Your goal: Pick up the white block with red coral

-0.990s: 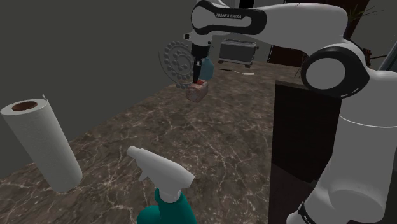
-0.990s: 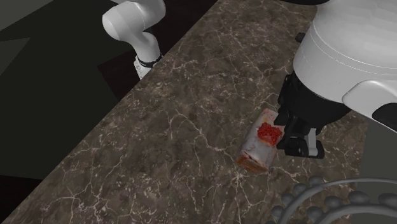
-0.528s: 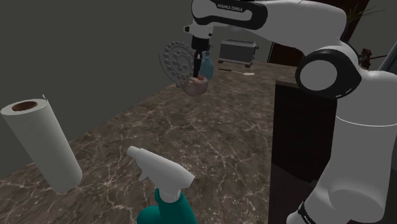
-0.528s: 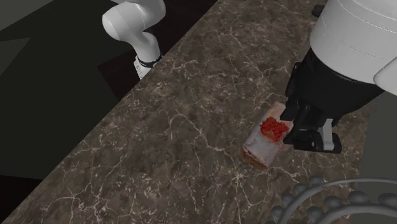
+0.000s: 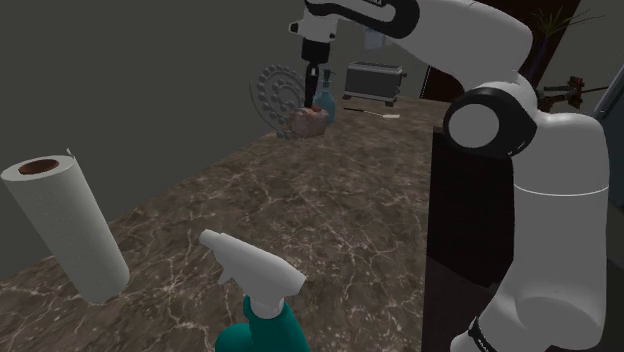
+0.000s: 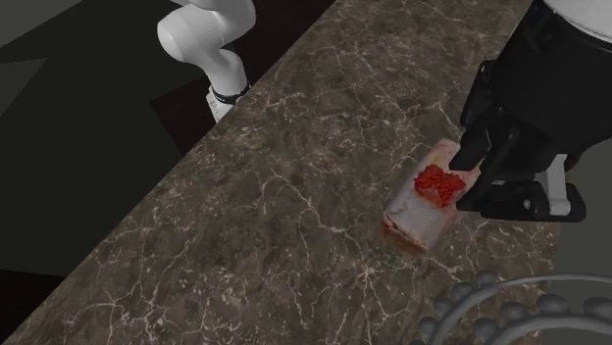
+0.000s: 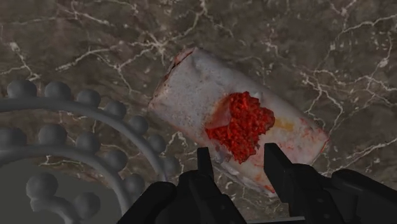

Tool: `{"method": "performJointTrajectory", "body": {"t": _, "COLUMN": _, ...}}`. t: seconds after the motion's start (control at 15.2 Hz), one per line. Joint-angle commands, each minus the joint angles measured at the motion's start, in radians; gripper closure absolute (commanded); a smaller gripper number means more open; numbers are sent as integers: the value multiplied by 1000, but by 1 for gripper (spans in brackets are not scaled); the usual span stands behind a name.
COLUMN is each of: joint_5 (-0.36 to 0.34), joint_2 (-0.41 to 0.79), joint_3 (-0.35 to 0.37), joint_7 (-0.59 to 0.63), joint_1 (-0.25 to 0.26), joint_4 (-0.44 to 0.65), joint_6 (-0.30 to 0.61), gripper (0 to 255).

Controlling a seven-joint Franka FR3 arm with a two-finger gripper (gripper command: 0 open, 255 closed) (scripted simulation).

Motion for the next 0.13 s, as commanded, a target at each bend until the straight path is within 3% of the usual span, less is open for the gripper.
{"method": "performJointTrajectory", "body": {"t": 0.0, "joint_5": 2, "joint_2": 16, "joint_3": 0, "joint_7": 2, "joint_1": -3, "joint_4": 44, "joint_6": -27, "gripper": 255}}
{"method": "performJointTrajectory", "body": {"t": 0.07, "joint_5": 2, "joint_2": 15, "joint_3": 0, "joint_7": 2, "joint_1": -3, "joint_4": 43, "joint_6": -27, "gripper": 255}}
